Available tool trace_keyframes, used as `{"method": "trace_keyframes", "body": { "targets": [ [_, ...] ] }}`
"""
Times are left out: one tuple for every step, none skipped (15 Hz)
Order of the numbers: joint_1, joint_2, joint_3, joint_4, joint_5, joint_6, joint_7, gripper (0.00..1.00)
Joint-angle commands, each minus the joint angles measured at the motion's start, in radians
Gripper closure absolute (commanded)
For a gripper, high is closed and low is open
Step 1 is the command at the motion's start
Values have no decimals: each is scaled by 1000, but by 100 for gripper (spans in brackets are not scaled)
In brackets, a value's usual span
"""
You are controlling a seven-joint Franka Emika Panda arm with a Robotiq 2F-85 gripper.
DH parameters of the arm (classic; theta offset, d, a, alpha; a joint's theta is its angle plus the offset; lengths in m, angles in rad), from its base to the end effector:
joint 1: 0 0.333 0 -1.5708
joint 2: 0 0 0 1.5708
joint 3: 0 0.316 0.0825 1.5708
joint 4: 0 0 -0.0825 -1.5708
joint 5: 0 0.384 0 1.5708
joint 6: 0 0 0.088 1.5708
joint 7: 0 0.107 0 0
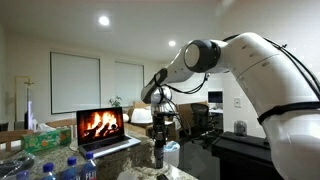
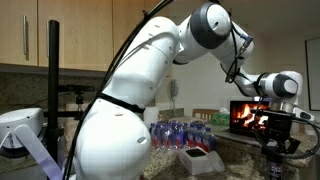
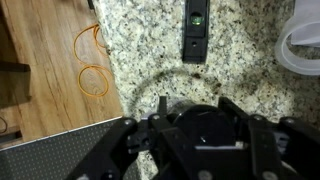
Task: Shift the remote and spray can to the right
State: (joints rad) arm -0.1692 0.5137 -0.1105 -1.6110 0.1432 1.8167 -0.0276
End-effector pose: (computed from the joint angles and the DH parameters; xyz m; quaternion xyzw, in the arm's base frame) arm 0.6290 -0.1602 0.3090 -0.9765 0.1488 0.1436 0.0608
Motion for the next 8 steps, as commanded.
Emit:
{"method": "trace_keyframes", "body": {
  "targets": [
    [-24,6,14,11,48,2,-3,21],
    [-26,5,14,10,52,4,-5,20],
    [-26,2,13,9,56,1,-5,14],
    [-28,3,14,10,59,-2,-10,8],
    [-29,3,14,14,59,-10,-11,3],
    [-31,3,14,16,59,-15,-14,1],
    [-31,-1,14,17,59,-17,-14,0],
    [-31,-14,13,15,56,-19,-12,0]
  ]
}}
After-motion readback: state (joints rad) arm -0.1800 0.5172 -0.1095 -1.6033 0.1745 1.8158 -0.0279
